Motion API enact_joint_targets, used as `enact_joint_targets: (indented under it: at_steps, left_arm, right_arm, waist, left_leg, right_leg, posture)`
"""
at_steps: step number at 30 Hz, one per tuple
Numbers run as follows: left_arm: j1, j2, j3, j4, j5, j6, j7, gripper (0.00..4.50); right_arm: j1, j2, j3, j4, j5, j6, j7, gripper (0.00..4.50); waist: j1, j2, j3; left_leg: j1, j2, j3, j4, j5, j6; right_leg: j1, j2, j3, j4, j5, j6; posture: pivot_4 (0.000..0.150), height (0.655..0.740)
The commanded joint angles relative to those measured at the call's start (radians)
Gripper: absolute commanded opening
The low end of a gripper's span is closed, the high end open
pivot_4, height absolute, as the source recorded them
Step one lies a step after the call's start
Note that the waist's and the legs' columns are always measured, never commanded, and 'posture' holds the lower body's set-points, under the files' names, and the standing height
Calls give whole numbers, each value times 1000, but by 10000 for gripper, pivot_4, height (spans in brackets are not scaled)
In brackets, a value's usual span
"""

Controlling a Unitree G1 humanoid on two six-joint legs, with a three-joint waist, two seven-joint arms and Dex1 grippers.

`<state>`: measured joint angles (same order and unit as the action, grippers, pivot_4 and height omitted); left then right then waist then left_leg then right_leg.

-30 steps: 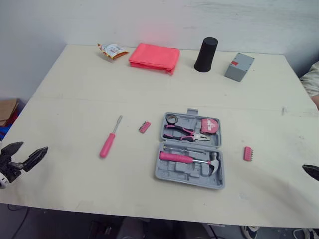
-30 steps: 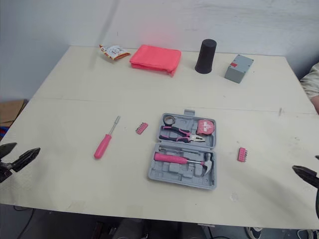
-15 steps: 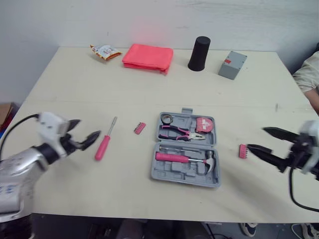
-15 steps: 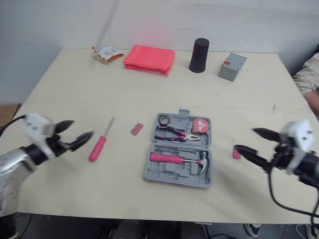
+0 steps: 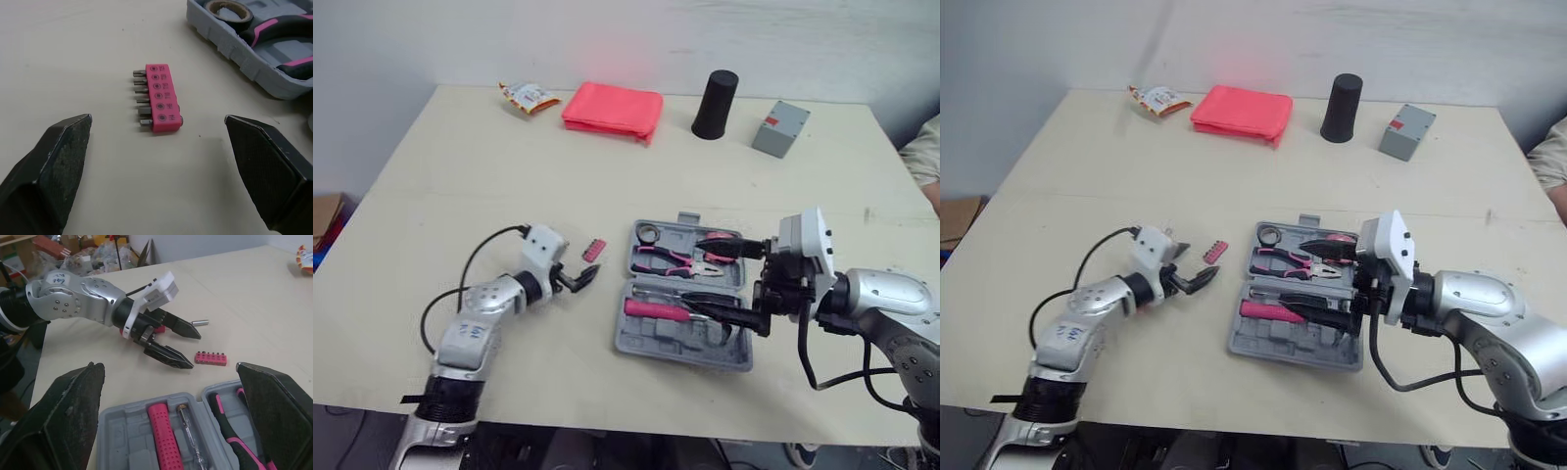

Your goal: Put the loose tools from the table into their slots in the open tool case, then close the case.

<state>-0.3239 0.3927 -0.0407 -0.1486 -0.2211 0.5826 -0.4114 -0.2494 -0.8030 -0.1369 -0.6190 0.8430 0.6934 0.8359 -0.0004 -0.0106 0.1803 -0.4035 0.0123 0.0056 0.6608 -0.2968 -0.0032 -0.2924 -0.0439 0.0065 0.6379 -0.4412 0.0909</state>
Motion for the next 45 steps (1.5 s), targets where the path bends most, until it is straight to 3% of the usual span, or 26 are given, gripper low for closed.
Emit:
enact_joint_targets:
  at_steps: [1, 13, 16, 22, 23, 28, 33, 37, 45]
  left_arm:
    - [-11, -15, -13, -13, 37, -9, 35, 44257]
    - [-37, -47, -13, 61, 76, -35, 51, 44257]
    - [-28, -50, -29, 51, 77, -38, 38, 35912]
    - [-43, -51, -41, 64, 97, -34, 36, 8923]
    - [-45, -48, -37, 62, 100, -32, 36, 7237]
    - [-64, 28, -6, 8, 73, -35, -47, 7254]
    - [-96, 218, -8, -102, -52, -80, -369, 7254]
    - [-157, 384, -99, -157, -92, -87, -638, 7254]
    - [-243, 415, -286, -273, -26, 86, -673, 7254]
  right_arm:
    - [6, 1, -17, -13, 8, -8, -5, 45000]
    - [29, -11, -29, -25, 4, -10, -14, 45000]
    - [24, -3, -31, -27, 9, -9, -27, 45000]
    - [25, 2, -36, -34, 17, -11, -46, 45000]
    - [25, 2, -38, -35, 19, -12, -49, 45000]
    - [35, -9, -45, -37, 23, -8, -44, 45000]
    - [66, -42, -71, -41, 45, 14, -13, 45000]
    - [120, -102, -99, -31, 60, 30, 46, 45000]
    - [229, -174, -152, -52, 69, 39, 109, 45000]
  waist:
    - [1, 0, 0]
    - [0, 0, 0]
    - [1, 0, 0]
    - [2, 0, 0]
    - [2, 0, 0]
    - [-1, 0, 0]
    - [-1, 0, 0]
    - [3, 0, 1]
    - [-3, 0, 1]
  left_leg:
    - [0, 0, 0, 1, 0, 0]
    - [0, 0, 0, 2, -1, 1]
    - [0, 0, 0, 2, -1, 1]
    - [0, 0, 0, 2, -1, 1]
    - [0, 0, 0, 2, -1, 1]
    - [0, 0, 0, 2, -1, 1]
    - [-1, 0, 0, 1, 0, 1]
    - [-1, 0, -1, 1, -1, 1]
    - [-1, 0, 0, 1, -1, 2]
  right_leg:
    - [0, 0, 0, 0, 0, 0]
    - [0, 0, -1, 1, 0, 1]
    - [0, 0, -1, 1, 0, 1]
    - [0, 0, -1, 1, 0, 1]
    - [0, 0, -1, 1, 0, 1]
    - [0, 0, -1, 1, 0, 1]
    - [-1, 0, 0, 1, 0, 1]
    - [1, 0, -1, -1, 0, 1]
    - [1, 0, 0, -1, 0, 1]
  posture:
    - [1500, 7361]
    - [1500, 7361]
    - [1500, 7361]
    - [1500, 7361]
    - [1500, 7361]
    - [1500, 7361]
    - [1500, 7361]
    - [1500, 7361]
    - [1500, 7361]
